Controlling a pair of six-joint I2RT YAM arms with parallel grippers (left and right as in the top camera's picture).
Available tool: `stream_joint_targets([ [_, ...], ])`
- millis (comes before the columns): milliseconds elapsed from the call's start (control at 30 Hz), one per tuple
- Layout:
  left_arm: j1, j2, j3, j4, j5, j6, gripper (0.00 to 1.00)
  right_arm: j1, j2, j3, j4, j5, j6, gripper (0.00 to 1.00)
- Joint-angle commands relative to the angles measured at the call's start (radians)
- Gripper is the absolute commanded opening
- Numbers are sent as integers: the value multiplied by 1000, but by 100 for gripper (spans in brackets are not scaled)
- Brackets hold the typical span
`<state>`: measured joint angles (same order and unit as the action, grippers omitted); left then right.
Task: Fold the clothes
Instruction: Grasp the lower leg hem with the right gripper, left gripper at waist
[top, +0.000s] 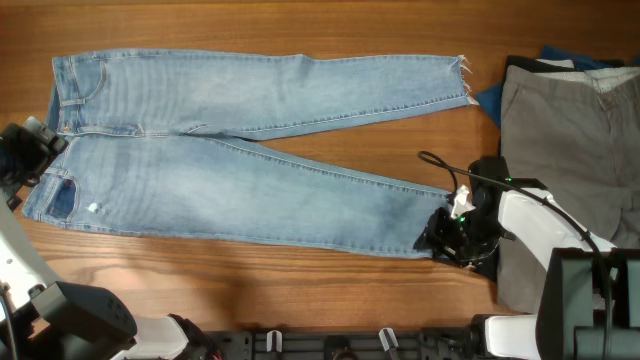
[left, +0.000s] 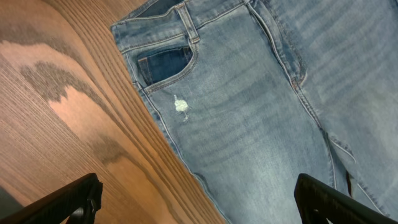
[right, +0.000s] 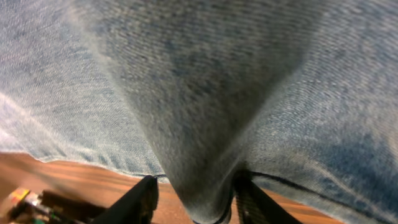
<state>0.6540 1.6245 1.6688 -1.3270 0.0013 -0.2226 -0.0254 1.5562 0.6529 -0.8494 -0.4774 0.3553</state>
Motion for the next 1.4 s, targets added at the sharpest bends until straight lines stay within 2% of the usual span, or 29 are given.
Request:
stream_joint_targets([
  [0, 5, 8, -3, 18, 4, 9, 100, 16, 45, -44, 26, -32, -4, 32],
  [67, 5, 8, -3, 37, 4, 9, 100, 16, 43, -32, 29, -28, -16, 24],
  [100, 5, 8, -3, 41, 4, 9, 100, 16, 43, -23, 19, -27, -16, 27],
  [133, 5, 8, -3, 47, 4, 9, 100, 16, 43, 3, -5, -27, -14, 44],
  [200, 5, 8, -3, 50, 4, 9, 100, 16, 40, 55, -41, -5, -11, 47],
  [233, 5, 8, -3, 50, 4, 9, 100, 16, 32, 109, -84, 65, 18, 44],
  [267, 5, 8, -3, 50, 4, 9, 100, 15, 26, 149, -118, 129, 50, 33],
  [300, 5, 8, -3, 50, 4, 9, 100, 15, 24, 194, -158, 200, 76, 26],
  [367, 5, 8, -3, 52, 4, 9, 100, 14, 24, 293, -220, 319, 145, 25],
  [400, 5, 8, -3, 51, 5, 9, 100, 14, 24, 311, -220, 313, 146, 29],
  [467, 5, 8, -3, 49, 4, 9, 100, 14, 24, 319, -235, 254, 142, 30],
  [500, 5, 8, -3, 49, 4, 9, 100, 16, 25, 319, -269, 216, 137, 24],
  [533, 5, 8, -3, 50, 4, 9, 100, 16, 25, 317, -301, 197, 124, 31],
  [633, 5, 8, -3, 53, 4, 9, 100, 43, 25, 272, -347, 106, 93, 27],
  [700, 5, 8, -3, 53, 4, 9, 100, 85, 25, 209, -254, 97, 132, 43],
  [900, 5, 8, -3, 57, 4, 10, 100, 131, 25, 77, 5, 96, 237, 41],
  [967, 5, 8, -3, 56, 4, 10, 100, 131, 25, 52, 32, 177, 280, 38],
  [1100, 5, 8, -3, 56, 4, 10, 100, 131, 25, 22, 97, 185, 266, 37],
  [1133, 5, 8, -3, 57, 4, 9, 100, 131, 25, 19, 127, 178, 228, 39],
  [1167, 5, 8, -3, 56, 4, 10, 100, 131, 25, 19, 155, 178, 189, 47],
  [1200, 5, 8, -3, 57, 4, 9, 100, 131, 25, 19, 181, 178, 188, 50],
  [1367, 5, 8, -3, 56, 4, 10, 100, 131, 24, 20, 192, 185, 194, 8],
])
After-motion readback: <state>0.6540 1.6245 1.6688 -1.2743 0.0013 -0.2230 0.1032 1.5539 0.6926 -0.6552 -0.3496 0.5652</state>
